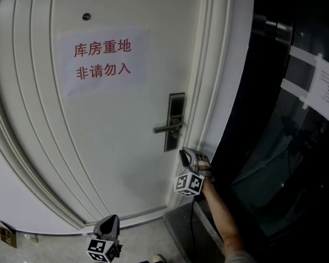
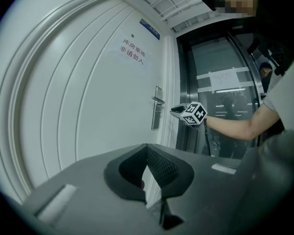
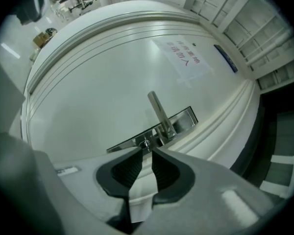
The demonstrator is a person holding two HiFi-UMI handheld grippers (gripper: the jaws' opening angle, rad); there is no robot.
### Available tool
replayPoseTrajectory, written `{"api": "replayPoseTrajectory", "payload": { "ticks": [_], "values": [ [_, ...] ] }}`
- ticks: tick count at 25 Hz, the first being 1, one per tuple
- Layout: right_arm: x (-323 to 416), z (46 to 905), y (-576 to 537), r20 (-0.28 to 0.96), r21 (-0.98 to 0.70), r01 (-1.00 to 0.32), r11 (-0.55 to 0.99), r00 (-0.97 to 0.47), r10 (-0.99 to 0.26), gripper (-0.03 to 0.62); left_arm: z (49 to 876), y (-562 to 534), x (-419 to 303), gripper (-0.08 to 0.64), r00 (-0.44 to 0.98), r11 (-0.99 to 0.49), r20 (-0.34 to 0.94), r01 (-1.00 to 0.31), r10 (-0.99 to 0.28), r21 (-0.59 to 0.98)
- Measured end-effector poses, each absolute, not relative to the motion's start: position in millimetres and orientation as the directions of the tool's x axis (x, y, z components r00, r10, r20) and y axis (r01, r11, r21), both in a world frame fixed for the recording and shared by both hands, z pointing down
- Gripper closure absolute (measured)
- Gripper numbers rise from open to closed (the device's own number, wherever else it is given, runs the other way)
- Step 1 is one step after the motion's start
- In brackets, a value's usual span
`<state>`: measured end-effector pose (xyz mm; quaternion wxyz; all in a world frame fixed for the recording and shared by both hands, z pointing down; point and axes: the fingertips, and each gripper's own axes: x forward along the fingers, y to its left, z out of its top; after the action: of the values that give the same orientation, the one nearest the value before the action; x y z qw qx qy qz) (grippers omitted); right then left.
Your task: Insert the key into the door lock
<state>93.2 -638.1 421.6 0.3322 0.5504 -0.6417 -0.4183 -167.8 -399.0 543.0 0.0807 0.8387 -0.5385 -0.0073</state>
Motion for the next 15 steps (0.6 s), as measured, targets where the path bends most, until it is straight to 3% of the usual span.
{"api": "replayPoseTrajectory", "payload": {
  "ticks": [4, 15],
  "values": [
    [97.1, 419.4, -599.6, -0.052, 0.792, -0.606, 0.079, -0.196, -0.979, 0.581, 525.7, -386.5, -158.4, 0.558, 0.449, -0.436, 0.073, -0.889, -0.891, 0.142],
    [88.5, 414.7, -491.0, -0.130, 0.391, -0.897, 0.207, -0.276, -0.952, 0.591, 522.7, -356.5, -157.6, 0.558, 0.489, -0.479, 0.068, -0.869, -0.870, 0.127]
  ]
}}
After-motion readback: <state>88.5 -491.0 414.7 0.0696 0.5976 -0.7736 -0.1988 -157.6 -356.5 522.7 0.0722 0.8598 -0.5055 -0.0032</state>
